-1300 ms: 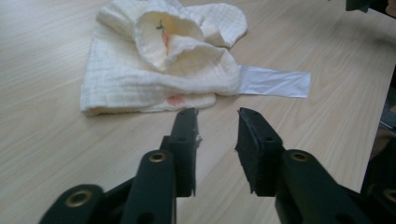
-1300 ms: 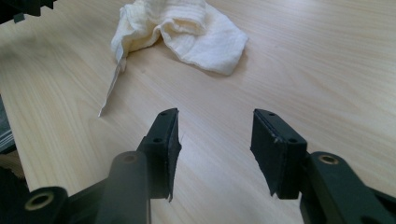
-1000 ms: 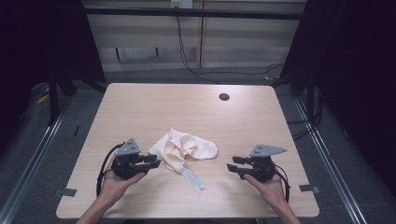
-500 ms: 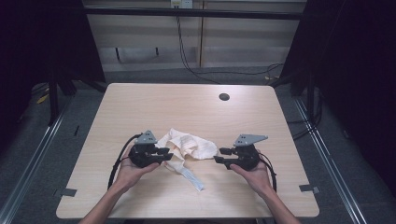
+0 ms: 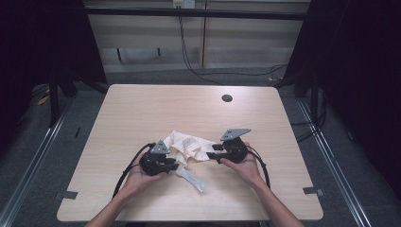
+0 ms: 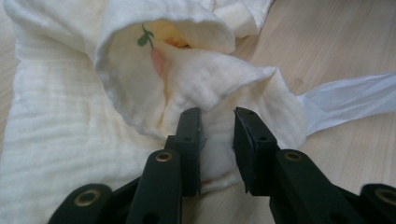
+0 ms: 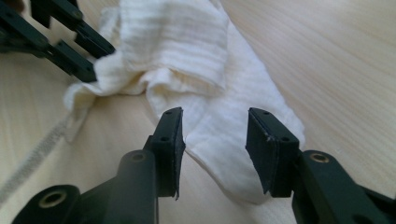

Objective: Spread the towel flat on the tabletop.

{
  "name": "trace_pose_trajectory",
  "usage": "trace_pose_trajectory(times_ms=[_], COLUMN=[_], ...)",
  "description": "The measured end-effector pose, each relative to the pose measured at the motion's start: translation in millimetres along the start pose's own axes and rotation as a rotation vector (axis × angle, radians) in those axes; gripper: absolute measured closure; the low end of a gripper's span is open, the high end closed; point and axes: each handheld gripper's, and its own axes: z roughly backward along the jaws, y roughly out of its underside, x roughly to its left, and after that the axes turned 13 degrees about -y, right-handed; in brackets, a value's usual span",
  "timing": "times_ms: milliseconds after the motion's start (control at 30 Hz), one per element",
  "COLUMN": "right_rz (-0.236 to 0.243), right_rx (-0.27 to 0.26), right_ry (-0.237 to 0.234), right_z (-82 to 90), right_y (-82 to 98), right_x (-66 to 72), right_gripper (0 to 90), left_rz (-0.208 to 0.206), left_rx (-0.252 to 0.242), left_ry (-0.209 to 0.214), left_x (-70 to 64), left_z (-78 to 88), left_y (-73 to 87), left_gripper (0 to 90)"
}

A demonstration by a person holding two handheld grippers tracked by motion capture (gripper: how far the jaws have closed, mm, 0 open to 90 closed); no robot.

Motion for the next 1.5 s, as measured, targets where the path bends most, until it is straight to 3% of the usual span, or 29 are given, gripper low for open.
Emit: trace_pose_trajectory(times_ms=[167,367,433,567,600,633,667,700,800,900,1033,1100,1167,1200,1333,1433,1500], right_rz=[0.009,0.042,0.049,0.043,0.043,0.034,0.034,0.027,0.026,0.019,0.021,0.018,0.009,0.006,0.013,0.022,0.024], right_rx=[0.024,0.073,0.073,0.086,0.086,0.089,0.089,0.102,0.115,0.122,0.13,0.132,0.137,0.128,0.126,0.129,0.124], right_ry=[0.008,0.019,0.034,0.02,0.02,-0.003,-0.003,-0.016,-0.028,-0.035,-0.051,-0.047,-0.056,-0.064,-0.072,-0.076,-0.079], right_z=[-8.8,-17.5,-17.4,-15.6,-15.6,-13.3,-13.3,-10.3,-5.1,-1.9,5.8,9.1,10.6,9.6,7.6,6.7,6.2], right_y=[6.4,12.2,13.4,14.0,14.0,15.5,15.5,17.2,21.5,24.3,32.5,36.2,37.7,38.4,37.0,36.1,36.0], right_x=[-4.5,-2.1,1.4,6.3,6.3,7.7,7.7,10.3,15.8,20.0,30.8,35.8,39.9,41.7,41.4,41.6,41.8], right_gripper=[53.2,52.7,58.5,72.3,72.3,79.2,79.2,84.7,86.6,86.9,87.0,86.5,83.7,82.3,77.9,74.9,74.0], left_rz=[-0.027,-0.021,0.001,-0.004,-0.004,-0.008,-0.008,-0.006,-0.039,-0.035,-0.06,-0.076,-0.083,-0.089,-0.109,-0.112,-0.115], left_rx=[0.006,0.009,0.008,0.006,0.006,0.01,0.01,0.012,0.029,0.021,0.027,0.032,0.029,0.03,-0.012,-0.092,-0.117], left_ry=[0.009,0.032,0.036,0.044,0.044,0.051,0.051,0.054,0.051,0.062,0.07,0.071,0.114,0.107,0.114,0.117,0.119], left_x=[-0.3,2.9,6.0,3.6,3.6,1.7,1.7,-1.3,-6.1,-8.7,-14.1,-15.7,-14.5,-14.5,-17.4,-22.7,-26.2], left_z=[2.2,6.6,11.0,16.7,16.7,19.5,19.5,21.6,26.7,28.4,35.9,38.9,38.7,39.0,48.4,64.0,66.2], left_y=[0.9,6.0,11.8,17.2,17.2,19.2,19.2,20.5,21.9,24.3,30.0,29.2,28.1,27.8,20.4,8.3,4.2], left_gripper=[82.7,83.9,83.8,83.5,83.4,83.3,83.2,82.9,81.8,81.4,80.5,75.7,73.7,72.6,66.8,66.2,66.9])
